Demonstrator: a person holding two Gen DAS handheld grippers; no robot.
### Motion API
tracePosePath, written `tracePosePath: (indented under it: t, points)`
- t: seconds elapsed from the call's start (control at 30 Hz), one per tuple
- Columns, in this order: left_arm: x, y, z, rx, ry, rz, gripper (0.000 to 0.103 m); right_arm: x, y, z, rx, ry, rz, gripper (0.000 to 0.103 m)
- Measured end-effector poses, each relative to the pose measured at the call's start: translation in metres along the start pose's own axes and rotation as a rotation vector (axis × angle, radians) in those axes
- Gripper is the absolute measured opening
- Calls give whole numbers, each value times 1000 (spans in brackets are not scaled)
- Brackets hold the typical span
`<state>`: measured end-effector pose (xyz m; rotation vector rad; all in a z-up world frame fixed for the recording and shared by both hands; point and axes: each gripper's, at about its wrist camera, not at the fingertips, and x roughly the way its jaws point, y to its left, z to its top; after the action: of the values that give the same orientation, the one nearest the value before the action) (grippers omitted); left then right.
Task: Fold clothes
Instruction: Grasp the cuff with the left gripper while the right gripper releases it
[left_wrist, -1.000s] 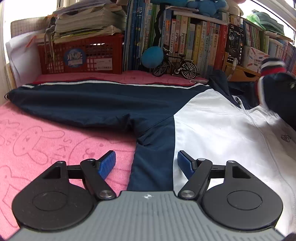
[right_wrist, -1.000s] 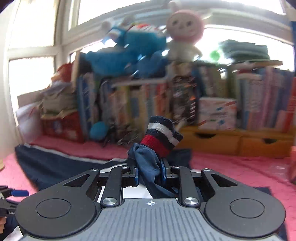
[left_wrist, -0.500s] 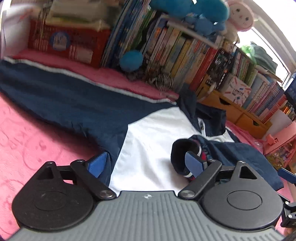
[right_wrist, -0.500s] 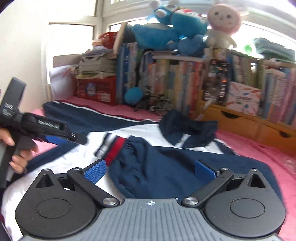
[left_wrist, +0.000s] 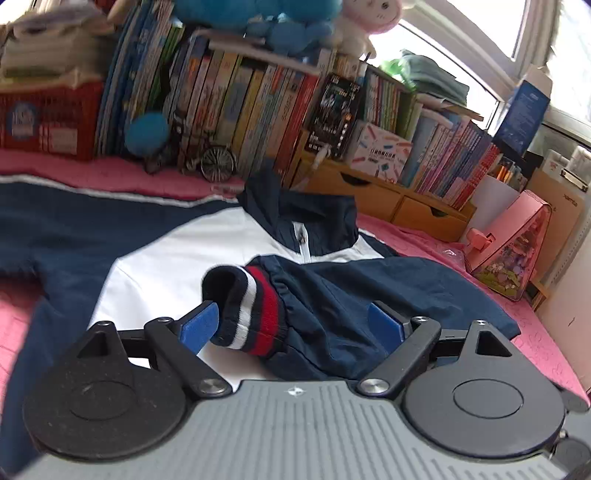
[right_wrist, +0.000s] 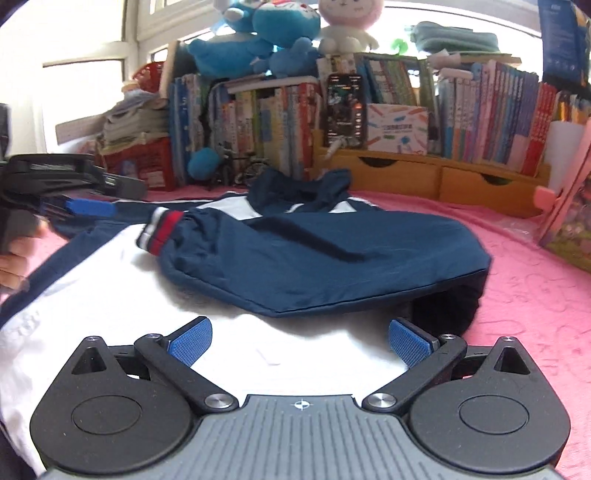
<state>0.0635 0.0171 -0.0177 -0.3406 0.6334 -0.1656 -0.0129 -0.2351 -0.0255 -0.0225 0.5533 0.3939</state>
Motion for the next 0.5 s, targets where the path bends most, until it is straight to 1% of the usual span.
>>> tracePosePath:
  t: [0.03, 0.07, 0.1, 0.13, 0.17, 0.23, 0.27, 0.3, 0.4, 0.5]
  points:
    - [10, 3, -1, -39, 12, 30, 87, 2, 5, -1, -5, 6, 10, 103]
    - [19, 7, -2, -75, 19, 60, 76, 5, 9, -3, -13, 14, 6, 103]
    - [27, 11, -3, -111, 27, 90, 55, 9, 13, -6, -25, 22, -8, 103]
    - [32, 14, -3, -143, 27, 103, 53, 11, 16, -8, -34, 31, -22, 103]
    - [31, 16, -1, -148, 12, 99, 47, 13, 18, -8, -39, 42, -38, 102]
    - [23, 16, 5, -124, -34, 82, 40, 14, 22, -9, -55, 45, -60, 102]
    - [19, 16, 8, -112, -56, 74, 15, 15, 24, -10, -63, 49, -66, 102]
    - [13, 14, 13, -82, -86, 81, 10, 15, 25, -11, -72, 52, -70, 102]
    - [-1, 11, 31, 19, -196, 150, 10, 16, 29, -12, -92, 61, -83, 103]
    - [-9, 18, 45, 65, -253, 189, 10, 18, 32, -12, -110, 69, -97, 103]
